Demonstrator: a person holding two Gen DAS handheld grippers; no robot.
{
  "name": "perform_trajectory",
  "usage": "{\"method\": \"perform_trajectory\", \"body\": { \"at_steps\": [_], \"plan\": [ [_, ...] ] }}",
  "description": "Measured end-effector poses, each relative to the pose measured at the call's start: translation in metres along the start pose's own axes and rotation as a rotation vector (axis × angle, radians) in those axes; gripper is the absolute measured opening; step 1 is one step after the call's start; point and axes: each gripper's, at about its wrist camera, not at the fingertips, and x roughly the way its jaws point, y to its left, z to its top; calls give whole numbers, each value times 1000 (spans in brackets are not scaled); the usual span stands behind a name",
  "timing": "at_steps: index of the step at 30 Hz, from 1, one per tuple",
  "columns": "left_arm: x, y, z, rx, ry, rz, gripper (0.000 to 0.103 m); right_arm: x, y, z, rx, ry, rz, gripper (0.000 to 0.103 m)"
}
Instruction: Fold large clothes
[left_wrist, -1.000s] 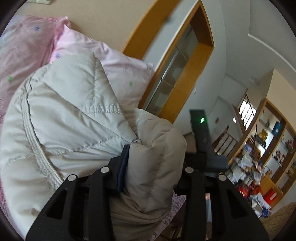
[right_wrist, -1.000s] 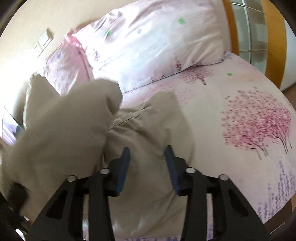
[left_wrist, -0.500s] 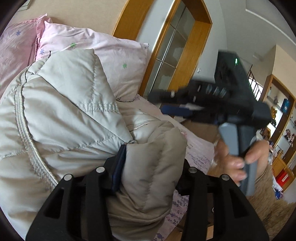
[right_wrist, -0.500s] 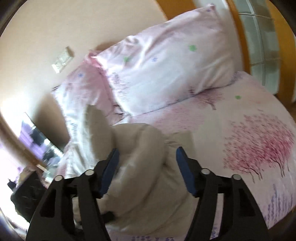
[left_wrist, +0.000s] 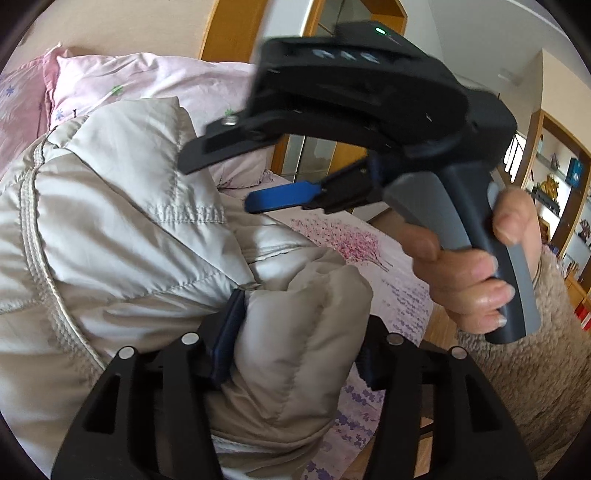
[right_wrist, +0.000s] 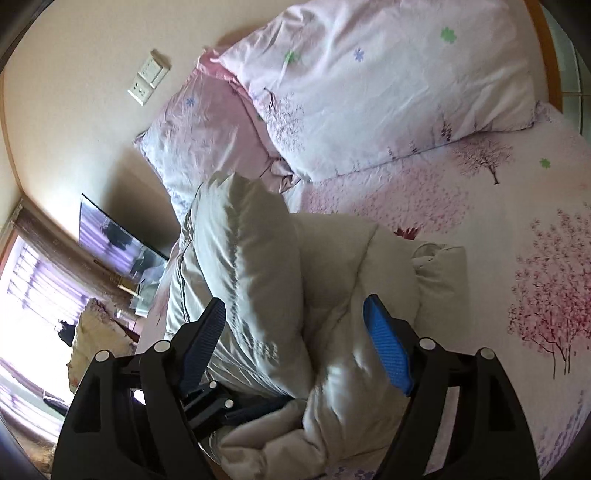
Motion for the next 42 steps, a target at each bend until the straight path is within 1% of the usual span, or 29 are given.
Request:
{"method": "perform_trajectory", "body": {
  "at_steps": [7, 9, 10, 11, 12, 13, 14, 15, 16, 17, 20, 23, 24, 25, 26, 28, 29, 30, 32, 34, 35, 37, 39, 40, 42],
  "plan": [
    [14, -6, -2, 37, 24, 2, 55, 11, -7, 1, 2, 40, 44, 78],
    [18, -6, 0, 41, 31, -1, 55, 14, -6, -1, 2, 46, 70, 75],
    [19, -7, -1, 41, 34, -1, 55, 15, -5, -2, -3, 51, 94, 69],
    [20, -7, -1, 41, 37, -3, 55, 16, -3, -3, -9, 53, 110, 66],
    [21, -7, 0, 41, 40, -2, 55, 17, -1, -4, -23, 54, 105, 65],
    [21, -7, 0, 40, 41, -2, 56, 19, 3, -6, -47, 55, 85, 54],
    [23, -6, 1, 38, 42, -2, 56, 22, 4, -7, -63, 58, 66, 41],
    [25, -4, 6, 36, 44, -2, 56, 24, 5, -8, -73, 52, 49, 37],
    [24, -3, 7, 36, 43, 0, 56, 24, 4, -8, -68, 44, 52, 30],
    [23, -3, 8, 31, 43, -2, 56, 24, 3, -7, -62, 41, 49, 25],
    [6, 2, 17, 9, 45, -37, 56, 20, 6, -6, -82, 24, 17, 19],
    [-23, 8, 23, -3, 39, -72, 57, 15, 8, -2, -106, 4, -31, 17],
    [-38, 13, 27, -5, 25, -72, 58, 13, 7, -1, -109, 0, -46, 17],
    [-51, 18, 30, -2, 9, -58, 61, 11, 6, 0, -112, -6, -60, 17],
    [-63, 24, 34, 1, -15, -32, 66, 10, 4, 0, -112, -10, -73, 17],
    [-86, 41, 43, 21, -60, 96, 70, 7, 0, 1, -115, -19, -96, 17],
    [-95, 54, 49, 33, -80, 188, 73, 6, -2, 2, -116, -23, -110, 17],
    [-99, 62, 52, 33, -88, 256, 74, 6, -3, 2, -116, -24, -116, 17],
    [-98, 86, 61, 30, -79, 382, 76, 5, -5, 3, -117, -26, -127, 17],
    [-95, 104, 62, 15, -60, 457, 76, 5, -5, 3, -127, -30, -142, 17],
    [-92, 116, 64, -1, -48, 475, 76, 5, -6, 3, -130, -31, -150, 17],
    [-81, 136, 66, -48, -17, 474, 76, 5, -7, 3, -131, -31, -156, 17],
    [-76, 150, 59, -82, 3, 473, 77, 4, -12, 2, -123, -31, -157, 17],
    [-75, 150, 59, -90, 5, 461, 79, 5, -15, 2, -118, -28, -158, 17],
    [-69, 150, 54, -91, 10, 448, 79, 8, -24, 0, -104, -19, -156, 18]
  ]
}}
